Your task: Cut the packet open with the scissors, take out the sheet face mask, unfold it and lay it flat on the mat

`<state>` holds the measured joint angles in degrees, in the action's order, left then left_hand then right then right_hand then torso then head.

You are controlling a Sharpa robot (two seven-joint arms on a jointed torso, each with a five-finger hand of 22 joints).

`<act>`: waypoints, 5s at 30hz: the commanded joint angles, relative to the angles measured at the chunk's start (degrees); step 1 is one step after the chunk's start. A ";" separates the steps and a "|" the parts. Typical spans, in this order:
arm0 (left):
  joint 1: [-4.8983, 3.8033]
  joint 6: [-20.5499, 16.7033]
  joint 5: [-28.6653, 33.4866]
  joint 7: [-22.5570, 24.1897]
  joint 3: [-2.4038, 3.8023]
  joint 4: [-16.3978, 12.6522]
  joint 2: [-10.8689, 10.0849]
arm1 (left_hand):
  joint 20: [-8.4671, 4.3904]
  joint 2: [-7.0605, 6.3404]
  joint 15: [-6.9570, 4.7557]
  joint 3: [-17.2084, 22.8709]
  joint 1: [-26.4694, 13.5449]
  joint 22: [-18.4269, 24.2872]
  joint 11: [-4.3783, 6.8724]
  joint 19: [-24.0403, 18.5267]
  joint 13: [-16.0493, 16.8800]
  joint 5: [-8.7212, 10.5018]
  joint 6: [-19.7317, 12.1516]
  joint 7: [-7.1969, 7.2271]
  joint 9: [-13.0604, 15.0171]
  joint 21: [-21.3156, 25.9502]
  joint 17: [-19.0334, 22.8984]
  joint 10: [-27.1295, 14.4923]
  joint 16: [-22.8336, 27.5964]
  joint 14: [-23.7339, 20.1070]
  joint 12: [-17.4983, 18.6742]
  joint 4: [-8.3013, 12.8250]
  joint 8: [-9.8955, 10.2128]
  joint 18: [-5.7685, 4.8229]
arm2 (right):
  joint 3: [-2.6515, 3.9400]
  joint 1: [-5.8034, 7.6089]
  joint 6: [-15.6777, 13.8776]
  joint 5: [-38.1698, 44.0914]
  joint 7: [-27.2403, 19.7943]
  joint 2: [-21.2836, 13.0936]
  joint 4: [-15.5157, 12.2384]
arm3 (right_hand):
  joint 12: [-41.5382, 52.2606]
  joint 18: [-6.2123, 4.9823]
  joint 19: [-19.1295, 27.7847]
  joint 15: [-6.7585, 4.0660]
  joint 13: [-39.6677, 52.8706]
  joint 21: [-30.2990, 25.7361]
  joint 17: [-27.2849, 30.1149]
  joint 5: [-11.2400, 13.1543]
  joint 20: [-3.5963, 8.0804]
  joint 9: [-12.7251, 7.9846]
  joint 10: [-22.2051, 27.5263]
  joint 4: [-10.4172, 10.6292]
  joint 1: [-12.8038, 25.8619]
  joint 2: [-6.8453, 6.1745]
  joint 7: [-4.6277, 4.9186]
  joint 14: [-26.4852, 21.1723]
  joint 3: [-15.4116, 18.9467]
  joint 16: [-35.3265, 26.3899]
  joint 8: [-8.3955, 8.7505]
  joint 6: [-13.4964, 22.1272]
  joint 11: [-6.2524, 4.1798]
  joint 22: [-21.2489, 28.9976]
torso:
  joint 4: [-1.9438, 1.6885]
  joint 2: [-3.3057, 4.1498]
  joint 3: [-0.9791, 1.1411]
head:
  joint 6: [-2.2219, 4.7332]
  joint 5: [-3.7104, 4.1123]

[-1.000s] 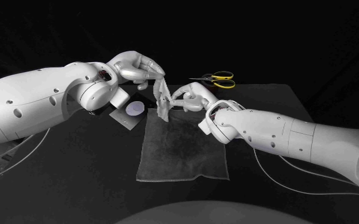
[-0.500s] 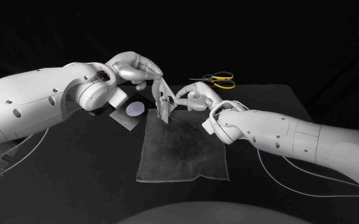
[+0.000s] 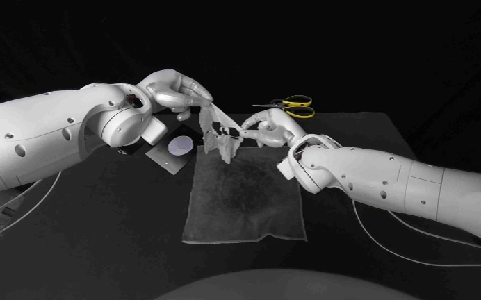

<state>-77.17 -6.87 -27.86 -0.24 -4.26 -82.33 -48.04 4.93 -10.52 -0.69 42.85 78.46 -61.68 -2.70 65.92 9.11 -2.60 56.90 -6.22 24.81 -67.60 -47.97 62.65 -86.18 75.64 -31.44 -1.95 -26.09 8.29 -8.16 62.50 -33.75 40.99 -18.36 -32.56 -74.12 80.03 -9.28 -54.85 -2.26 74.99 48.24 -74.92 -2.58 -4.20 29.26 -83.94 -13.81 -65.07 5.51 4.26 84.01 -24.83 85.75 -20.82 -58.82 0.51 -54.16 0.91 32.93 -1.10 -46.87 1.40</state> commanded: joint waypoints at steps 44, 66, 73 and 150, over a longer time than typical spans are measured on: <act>-0.06 1.48 -1.22 -2.47 -0.07 -0.37 -0.43 | 0.05 0.71 -0.15 0.45 -0.16 -0.30 -0.05 0.55 0.12 -0.23 0.12 -0.35 7.85 -0.47 0.22 0.52 -0.30 0.33 0.18 0.04 -0.09 -0.62 | 0.13 0.01 0.88 0.35 -1.61 -2.36 -1.49 | -6.74 -1.08 0.82 2.66 -3.19 -1.75 2.92 -0.26 -2.40 -3.05 3.51 6.22 -4.98 -4.71 4.63 -3.34 -8.57 -2.58 8.98 5.88 3.45 -0.03 | -0.04 -0.01 -0.08 | 0.48 -0.37; -0.01 1.15 -0.35 -2.40 -0.14 -1.67 0.05 | 0.04 0.72 -0.15 0.48 -0.32 -0.46 -0.04 0.71 0.17 -0.23 0.13 -0.37 7.98 -0.61 0.23 0.64 -0.29 0.36 0.14 -0.01 -0.06 -0.67 | 0.11 -0.15 -4.80 16.80 13.66 5.42 2.15 | -7.14 -1.16 1.19 3.19 -4.02 -2.17 2.96 -0.40 -3.14 -5.05 4.59 6.22 1.94 -11.55 4.76 -3.47 0.41 -2.38 11.63 4.83 3.80 -0.13 | -0.16 0.02 -0.19 | 0.52 -0.57; -0.01 1.10 -0.31 -2.35 -0.14 -1.80 0.27 | 0.04 0.72 -0.15 0.48 -0.32 -0.46 -0.04 0.71 0.17 -0.23 0.13 -0.37 7.98 -0.61 0.23 0.64 -0.29 0.36 0.14 -0.01 -0.06 -0.67 | 0.07 -0.61 -3.61 16.88 16.52 7.60 4.33 | -7.49 -1.17 1.09 3.14 -4.49 -2.48 3.06 -0.31 -3.11 -5.17 4.90 7.35 2.93 -11.60 4.62 -3.56 2.12 -2.38 11.75 4.60 3.72 0.07 | -0.10 0.00 -0.12 | 0.39 -0.61; -0.01 0.70 -0.39 -2.44 -0.13 -1.65 -0.33 | 0.02 0.71 -0.18 0.66 -0.48 -0.42 -0.02 0.71 0.22 -0.23 0.09 -0.34 8.30 -0.58 0.53 0.71 -0.22 0.33 0.17 0.03 0.04 -0.66 | 0.31 -1.35 -5.99 9.63 8.84 5.70 1.04 | 1.35 -0.98 -3.22 -0.67 4.83 -0.07 -4.89 -0.19 0.39 -2.13 -1.73 7.29 -3.78 -2.63 -0.11 1.60 -1.42 0.92 4.16 -3.57 -0.54 -1.55 | 0.13 -0.12 -0.08 | 0.34 -1.00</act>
<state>-77.15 -6.04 -28.55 -3.04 -4.44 -83.82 -48.34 4.94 -10.44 -0.69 43.16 78.09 -62.05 -2.69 66.32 9.26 -2.50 57.00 -6.32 25.89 -67.79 -47.52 63.07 -86.19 75.64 -31.44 -1.97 -25.86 8.29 -7.97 60.88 -39.13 50.94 -8.21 -26.62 -72.60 81.37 -9.62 -57.64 -2.42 75.01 47.93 -75.03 -2.60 -3.90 25.87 -83.95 -6.47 -68.42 2.35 4.37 83.95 -25.86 86.49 -16.20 -62.14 0.31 -55.71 0.94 32.83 -1.17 -46.65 0.37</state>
